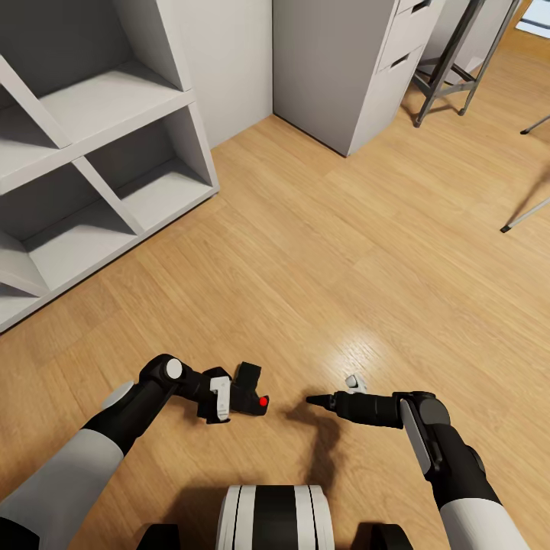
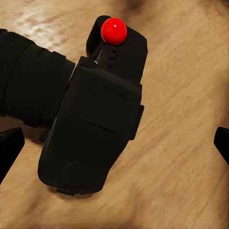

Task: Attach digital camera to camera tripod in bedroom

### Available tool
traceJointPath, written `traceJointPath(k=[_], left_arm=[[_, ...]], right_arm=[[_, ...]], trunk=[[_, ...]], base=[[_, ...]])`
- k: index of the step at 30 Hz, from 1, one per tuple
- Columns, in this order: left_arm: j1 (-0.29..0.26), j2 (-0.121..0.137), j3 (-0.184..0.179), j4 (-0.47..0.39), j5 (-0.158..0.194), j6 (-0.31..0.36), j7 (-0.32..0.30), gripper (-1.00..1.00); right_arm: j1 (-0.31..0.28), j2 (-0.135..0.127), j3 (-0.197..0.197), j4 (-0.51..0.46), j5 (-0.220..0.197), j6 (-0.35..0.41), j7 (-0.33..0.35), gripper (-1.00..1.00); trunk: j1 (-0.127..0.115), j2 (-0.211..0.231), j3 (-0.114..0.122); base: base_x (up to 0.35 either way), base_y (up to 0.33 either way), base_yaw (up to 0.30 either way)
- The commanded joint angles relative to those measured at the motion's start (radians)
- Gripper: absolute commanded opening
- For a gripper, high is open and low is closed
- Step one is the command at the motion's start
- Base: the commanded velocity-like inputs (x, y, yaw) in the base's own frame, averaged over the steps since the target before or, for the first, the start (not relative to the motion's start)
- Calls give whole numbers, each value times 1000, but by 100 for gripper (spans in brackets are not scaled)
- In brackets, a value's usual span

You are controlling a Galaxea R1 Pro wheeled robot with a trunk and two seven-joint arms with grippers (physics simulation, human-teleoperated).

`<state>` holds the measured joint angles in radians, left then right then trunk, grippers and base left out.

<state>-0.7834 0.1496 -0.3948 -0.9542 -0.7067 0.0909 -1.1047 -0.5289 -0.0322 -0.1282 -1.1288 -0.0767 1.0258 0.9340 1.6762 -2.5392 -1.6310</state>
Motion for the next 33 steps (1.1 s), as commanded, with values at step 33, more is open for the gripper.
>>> traceJointPath(k=[33], left_arm=[[-89,-35,-4,169,-51,10,93,100]], right_arm=[[0,0,-1,0,-8,8,-4,100]], trunk=[[0,0,-1]], base=[[0,0,0]])
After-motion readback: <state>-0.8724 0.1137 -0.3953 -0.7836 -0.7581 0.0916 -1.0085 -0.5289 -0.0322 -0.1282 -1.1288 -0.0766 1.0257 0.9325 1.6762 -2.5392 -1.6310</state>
